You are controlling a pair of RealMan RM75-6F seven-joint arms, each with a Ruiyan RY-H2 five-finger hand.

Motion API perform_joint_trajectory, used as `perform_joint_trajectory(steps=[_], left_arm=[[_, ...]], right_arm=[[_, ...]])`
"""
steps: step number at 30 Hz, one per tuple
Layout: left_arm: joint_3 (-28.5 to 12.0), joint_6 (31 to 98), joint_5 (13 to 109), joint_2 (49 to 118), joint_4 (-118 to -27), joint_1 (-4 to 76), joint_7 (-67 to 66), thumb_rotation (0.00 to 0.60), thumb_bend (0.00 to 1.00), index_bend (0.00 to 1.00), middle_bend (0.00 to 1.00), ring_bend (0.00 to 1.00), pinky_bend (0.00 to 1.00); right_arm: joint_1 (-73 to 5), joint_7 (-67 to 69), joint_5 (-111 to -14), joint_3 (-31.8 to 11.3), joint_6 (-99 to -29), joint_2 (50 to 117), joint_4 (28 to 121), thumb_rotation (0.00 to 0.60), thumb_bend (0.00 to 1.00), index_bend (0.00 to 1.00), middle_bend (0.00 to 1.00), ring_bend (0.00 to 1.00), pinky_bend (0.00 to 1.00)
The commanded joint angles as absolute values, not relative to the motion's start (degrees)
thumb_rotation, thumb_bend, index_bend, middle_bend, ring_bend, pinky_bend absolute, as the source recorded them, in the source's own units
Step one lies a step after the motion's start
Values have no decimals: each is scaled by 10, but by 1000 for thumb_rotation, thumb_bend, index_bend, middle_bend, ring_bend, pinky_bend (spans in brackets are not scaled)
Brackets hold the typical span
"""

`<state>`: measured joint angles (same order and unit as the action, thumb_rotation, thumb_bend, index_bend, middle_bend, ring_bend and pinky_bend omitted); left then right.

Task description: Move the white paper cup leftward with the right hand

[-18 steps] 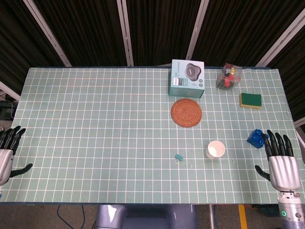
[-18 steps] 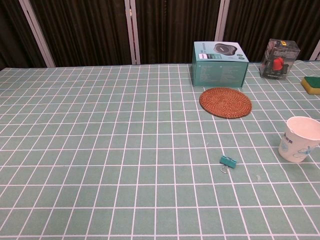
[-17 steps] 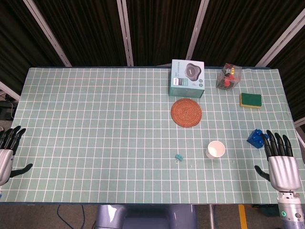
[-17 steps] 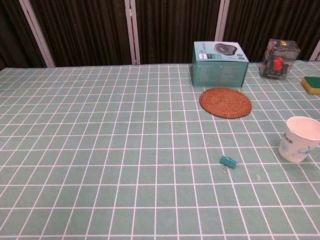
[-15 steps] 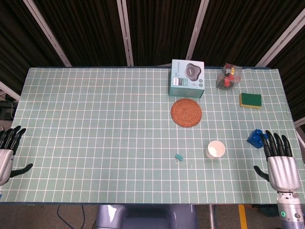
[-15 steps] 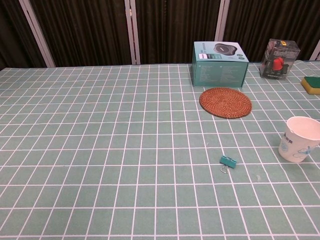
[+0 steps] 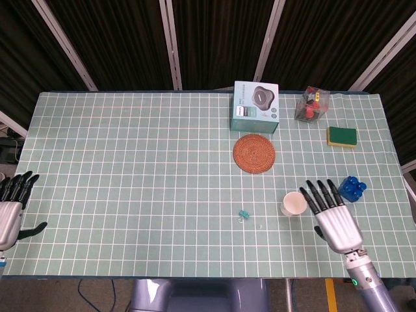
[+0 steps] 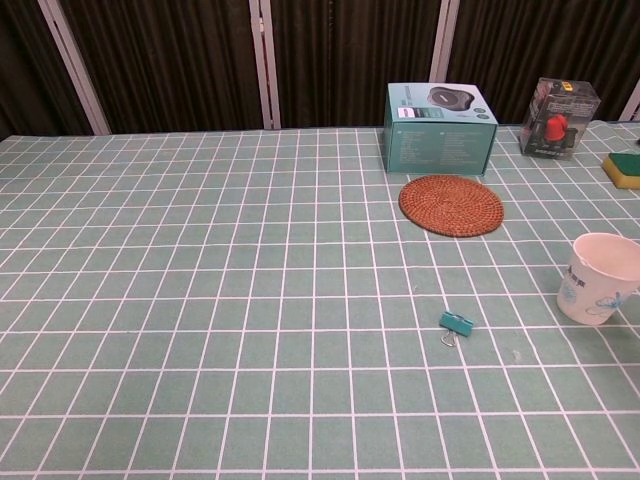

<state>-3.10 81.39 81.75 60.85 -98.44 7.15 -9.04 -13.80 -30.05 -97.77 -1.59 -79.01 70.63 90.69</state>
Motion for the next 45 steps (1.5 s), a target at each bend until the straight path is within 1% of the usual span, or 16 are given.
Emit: perform_joint_trajectory(steps=[1, 6, 11, 17, 21, 31, 33, 36, 38, 40, 43, 45], left_arm=[[-35, 804, 807, 614, -978, 77, -94, 600, 0, 0, 0, 0, 0], [-39, 800, 806, 625, -964, 84, -95, 600, 0, 0, 0, 0, 0], [-41, 792, 797, 631, -951, 87, -89, 600, 0, 0, 0, 0, 0], [-40, 802, 804, 632, -951, 85, -89, 600, 0, 0, 0, 0, 0], [-39, 807, 805, 628, -960, 82, -89, 600, 0, 0, 0, 0, 0], [-38, 807, 805, 625, -964, 82, -88, 600, 0, 0, 0, 0, 0], [-38, 807, 804, 624, -964, 82, -88, 600, 0, 0, 0, 0, 0], [-37, 805, 804, 624, -965, 83, -90, 600, 0, 0, 0, 0, 0], [-36, 805, 805, 624, -966, 83, -90, 600, 0, 0, 0, 0, 0], [-36, 805, 804, 625, -965, 83, -91, 600, 0, 0, 0, 0, 0], [-36, 804, 804, 625, -966, 83, -91, 600, 0, 0, 0, 0, 0], [-35, 802, 804, 624, -966, 83, -91, 600, 0, 0, 0, 0, 0]], right_arm=[[-194, -396, -1018, -10, -707, 710, 926, 600, 0, 0, 0, 0, 0], [-231, -464, -1014, -17, -640, 736, 915, 600, 0, 0, 0, 0, 0], [-247, -529, -1001, -15, -595, 754, 900, 600, 0, 0, 0, 0, 0], [-260, -590, -997, -17, -573, 775, 871, 600, 0, 0, 0, 0, 0], [-253, -627, -955, -16, -551, 777, 861, 600, 0, 0, 0, 0, 0], [-245, -670, -912, -9, -544, 785, 831, 600, 0, 0, 0, 0, 5], [-244, -678, -911, -8, -549, 789, 819, 600, 0, 0, 13, 0, 48], [-244, -673, -914, -4, -560, 797, 802, 600, 15, 0, 112, 6, 208], [-246, -668, -926, 0, -570, 801, 789, 600, 89, 6, 211, 63, 343], [-246, -660, -938, 4, -581, 806, 774, 600, 178, 35, 282, 137, 416], [-247, -643, -953, 8, -600, 813, 752, 600, 268, 78, 333, 191, 466], [-247, -626, -962, 10, -611, 816, 738, 600, 282, 84, 344, 203, 475]])
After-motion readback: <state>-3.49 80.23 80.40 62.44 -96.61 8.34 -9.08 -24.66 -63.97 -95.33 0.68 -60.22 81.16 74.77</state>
